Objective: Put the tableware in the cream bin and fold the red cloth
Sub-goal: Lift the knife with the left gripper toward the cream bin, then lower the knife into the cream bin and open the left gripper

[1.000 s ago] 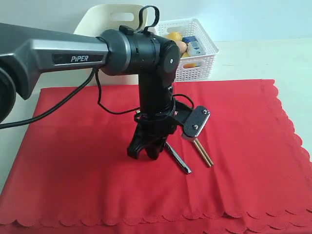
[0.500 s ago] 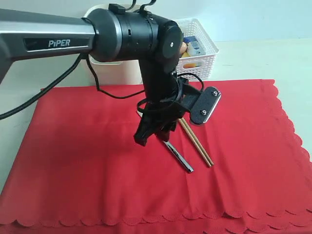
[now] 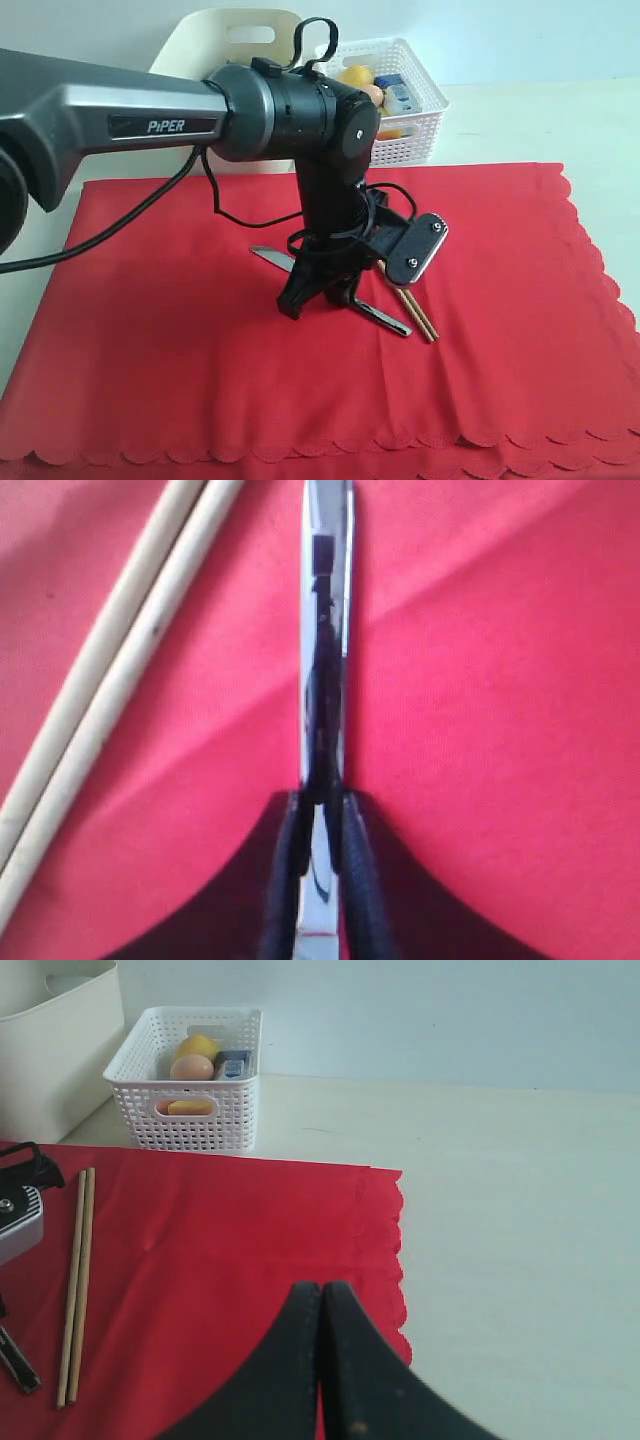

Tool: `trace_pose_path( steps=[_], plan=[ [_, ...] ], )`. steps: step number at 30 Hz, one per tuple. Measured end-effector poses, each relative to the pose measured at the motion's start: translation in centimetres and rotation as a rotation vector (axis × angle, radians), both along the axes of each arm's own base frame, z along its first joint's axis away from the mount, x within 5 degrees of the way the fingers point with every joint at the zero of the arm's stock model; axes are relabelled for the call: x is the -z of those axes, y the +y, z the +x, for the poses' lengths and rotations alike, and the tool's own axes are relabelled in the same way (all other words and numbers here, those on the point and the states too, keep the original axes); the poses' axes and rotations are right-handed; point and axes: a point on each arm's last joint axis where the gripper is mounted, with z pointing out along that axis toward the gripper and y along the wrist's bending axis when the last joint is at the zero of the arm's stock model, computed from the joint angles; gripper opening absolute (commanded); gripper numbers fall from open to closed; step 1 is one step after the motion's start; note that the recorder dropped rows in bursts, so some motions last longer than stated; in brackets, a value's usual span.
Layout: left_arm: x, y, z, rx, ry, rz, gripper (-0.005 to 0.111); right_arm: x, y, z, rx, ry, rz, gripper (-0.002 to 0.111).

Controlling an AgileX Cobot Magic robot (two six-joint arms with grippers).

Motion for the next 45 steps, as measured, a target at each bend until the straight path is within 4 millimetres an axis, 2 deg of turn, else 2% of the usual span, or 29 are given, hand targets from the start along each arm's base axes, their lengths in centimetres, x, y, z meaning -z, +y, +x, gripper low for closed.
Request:
trace_pose_path(
  steps=[5, 10, 16, 22, 25, 29, 32, 35, 36, 41, 45],
  plan=[
    [0.0, 0.1, -0.1, -0.035, 0.012, 0.009, 0.0, 0.0, 0.0, 0.0, 0.0, 0.0, 0.0, 0.0],
    [-0.9, 0.3, -0.2, -0.082, 0.014, 0.014, 0.0, 0.0, 0.0, 0.0, 0.0, 0.0, 0.0, 0.0],
    [-4.3, 1.2, -0.4, -0.165, -0.026, 0.04, 0.0, 0.0, 0.0, 0.0, 0.0, 0.0, 0.0, 0.0],
    [-10.0, 2.7, -0.3, -0.317, -0.164, 0.012, 0.0, 0.0, 0.0, 0.0, 0.0, 0.0, 0.0, 0.0],
    [-13.1, 5.1, 0.9, -0.496, -0.196, -0.054, 0.0, 0.0, 0.0, 0.0, 0.0, 0.0, 0.0, 0.0],
    [-17.5, 9.3, 2.7, -0.69, -0.24, -0.178, 0.0, 0.0, 0.0, 0.0, 0.0, 0.0, 0.0, 0.0],
    [-21.1, 12.7, 3.9, -0.824, -0.265, -0.358, 0.0, 0.0, 0.0, 0.0, 0.0, 0.0, 0.0, 0.0],
    [-23.2, 15.0, 4.8, -0.92, -0.263, -0.508, 0.0, 0.0, 0.0, 0.0, 0.0, 0.0, 0.0, 0.0],
    [-24.2, 16.2, 5.4, -0.982, -0.252, -0.614, 0.0, 0.0, 0.0, 0.0, 0.0, 0.0, 0.0, 0.0],
    [-26.1, 18.5, 7.4, -1.145, -0.218, -0.903, 0.0, 0.0, 0.0, 0.0, 0.0, 0.0, 0.0, 0.0],
    [-27.3, 19.5, 8.6, -1.205, -0.287, -1.066, 0.0, 0.0, 0.0, 0.0, 0.0, 0.0, 0.0, 0.0]
  ],
)
